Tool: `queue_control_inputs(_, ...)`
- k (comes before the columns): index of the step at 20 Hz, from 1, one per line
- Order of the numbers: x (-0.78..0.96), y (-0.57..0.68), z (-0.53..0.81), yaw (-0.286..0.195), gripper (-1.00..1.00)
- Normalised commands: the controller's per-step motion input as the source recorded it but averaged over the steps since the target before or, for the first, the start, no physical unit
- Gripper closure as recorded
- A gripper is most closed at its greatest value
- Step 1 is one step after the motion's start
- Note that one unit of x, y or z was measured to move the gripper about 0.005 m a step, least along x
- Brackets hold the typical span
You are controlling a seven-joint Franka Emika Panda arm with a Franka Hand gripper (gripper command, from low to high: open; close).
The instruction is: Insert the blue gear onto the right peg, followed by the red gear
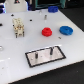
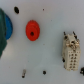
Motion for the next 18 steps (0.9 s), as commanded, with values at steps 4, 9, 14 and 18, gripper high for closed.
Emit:
queue_control_inputs(4,-0.42,0.65,-0.01,0.0,-1.0)
queue_control_inputs(9,-0.33,0.65,-0.03,0.0,-1.0)
queue_control_inputs(14,-0.18,0.58,-0.09,0.0,-1.0)
queue_control_inputs(18,-0.08,0.54,-0.19,0.0,-1.0)
